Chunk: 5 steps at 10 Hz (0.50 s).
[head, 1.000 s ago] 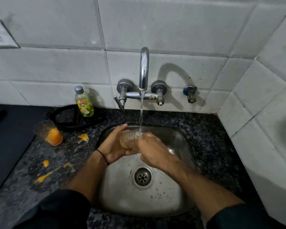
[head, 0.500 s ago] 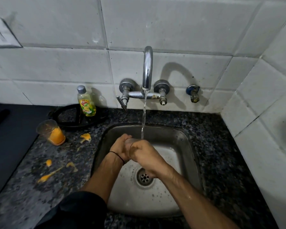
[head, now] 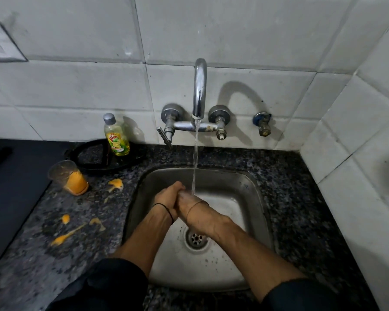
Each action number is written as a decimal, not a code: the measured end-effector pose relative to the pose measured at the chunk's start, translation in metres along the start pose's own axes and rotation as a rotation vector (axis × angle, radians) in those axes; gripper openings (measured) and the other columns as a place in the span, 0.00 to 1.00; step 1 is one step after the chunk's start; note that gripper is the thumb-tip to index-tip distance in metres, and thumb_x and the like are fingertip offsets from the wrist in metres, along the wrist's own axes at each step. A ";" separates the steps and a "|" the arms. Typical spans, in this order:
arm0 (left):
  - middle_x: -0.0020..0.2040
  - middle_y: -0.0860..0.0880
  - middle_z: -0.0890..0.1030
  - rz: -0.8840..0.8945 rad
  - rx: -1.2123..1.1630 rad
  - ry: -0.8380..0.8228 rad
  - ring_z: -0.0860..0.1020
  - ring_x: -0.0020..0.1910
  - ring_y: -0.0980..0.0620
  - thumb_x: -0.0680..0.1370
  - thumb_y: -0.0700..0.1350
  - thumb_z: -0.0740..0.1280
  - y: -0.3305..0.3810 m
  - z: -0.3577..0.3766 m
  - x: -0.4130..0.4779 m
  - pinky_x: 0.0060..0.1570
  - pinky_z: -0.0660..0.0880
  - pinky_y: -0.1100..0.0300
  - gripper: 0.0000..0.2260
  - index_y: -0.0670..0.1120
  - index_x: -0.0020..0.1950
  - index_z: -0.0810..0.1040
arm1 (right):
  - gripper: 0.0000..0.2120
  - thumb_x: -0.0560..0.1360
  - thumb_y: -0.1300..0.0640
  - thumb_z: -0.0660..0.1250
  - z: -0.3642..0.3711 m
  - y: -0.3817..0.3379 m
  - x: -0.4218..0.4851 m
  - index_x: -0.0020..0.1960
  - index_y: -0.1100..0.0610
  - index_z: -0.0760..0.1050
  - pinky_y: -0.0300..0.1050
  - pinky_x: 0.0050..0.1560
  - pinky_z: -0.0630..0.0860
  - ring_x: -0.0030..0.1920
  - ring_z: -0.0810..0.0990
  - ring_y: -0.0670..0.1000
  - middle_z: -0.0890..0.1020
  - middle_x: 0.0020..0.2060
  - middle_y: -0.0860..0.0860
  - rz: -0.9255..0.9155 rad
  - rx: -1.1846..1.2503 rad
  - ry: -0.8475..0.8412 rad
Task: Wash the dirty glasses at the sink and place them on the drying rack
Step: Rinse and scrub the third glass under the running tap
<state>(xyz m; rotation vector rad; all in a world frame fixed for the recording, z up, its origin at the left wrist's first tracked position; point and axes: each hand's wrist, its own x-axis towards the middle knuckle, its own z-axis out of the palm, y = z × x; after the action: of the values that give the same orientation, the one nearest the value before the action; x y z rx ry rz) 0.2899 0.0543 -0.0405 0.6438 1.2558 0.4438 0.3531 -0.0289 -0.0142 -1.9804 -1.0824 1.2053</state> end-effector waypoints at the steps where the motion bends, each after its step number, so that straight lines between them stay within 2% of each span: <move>1: 0.33 0.44 0.76 -0.042 -0.050 -0.091 0.76 0.34 0.48 0.79 0.44 0.65 -0.003 0.002 -0.001 0.37 0.76 0.56 0.11 0.43 0.37 0.76 | 0.12 0.80 0.61 0.56 0.005 -0.002 0.010 0.56 0.61 0.77 0.50 0.47 0.74 0.45 0.76 0.60 0.77 0.43 0.58 0.069 0.030 0.012; 2: 0.28 0.46 0.75 -0.061 -0.084 -0.158 0.76 0.28 0.50 0.80 0.44 0.62 -0.006 0.004 0.003 0.31 0.75 0.60 0.13 0.43 0.36 0.74 | 0.12 0.79 0.54 0.56 0.008 -0.004 0.015 0.42 0.54 0.75 0.42 0.41 0.75 0.39 0.75 0.50 0.75 0.36 0.53 0.202 0.289 0.014; 3: 0.27 0.47 0.76 -0.071 -0.136 -0.185 0.76 0.25 0.51 0.79 0.44 0.62 -0.009 0.003 0.003 0.27 0.76 0.62 0.12 0.44 0.36 0.73 | 0.11 0.82 0.63 0.59 0.006 0.004 0.016 0.43 0.58 0.76 0.40 0.44 0.77 0.39 0.78 0.49 0.78 0.35 0.54 0.194 0.401 0.042; 4: 0.28 0.44 0.79 -0.076 -0.256 -0.239 0.80 0.27 0.48 0.80 0.44 0.61 -0.017 0.002 0.002 0.31 0.79 0.59 0.17 0.41 0.33 0.78 | 0.12 0.80 0.66 0.60 -0.001 0.002 0.023 0.40 0.61 0.76 0.41 0.53 0.79 0.39 0.79 0.49 0.78 0.33 0.54 0.272 0.725 0.016; 5: 0.30 0.42 0.80 -0.070 -0.384 -0.255 0.82 0.29 0.46 0.80 0.46 0.62 -0.022 0.008 0.002 0.35 0.81 0.56 0.20 0.40 0.31 0.80 | 0.24 0.80 0.71 0.56 -0.003 -0.003 0.033 0.29 0.59 0.76 0.36 0.37 0.75 0.33 0.75 0.46 0.73 0.30 0.53 0.259 0.753 0.053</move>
<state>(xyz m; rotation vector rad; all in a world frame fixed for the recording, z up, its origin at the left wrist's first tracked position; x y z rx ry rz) 0.2971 0.0374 -0.0553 0.3169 0.9153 0.5107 0.3630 0.0005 -0.0247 -1.5559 -0.2603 1.4122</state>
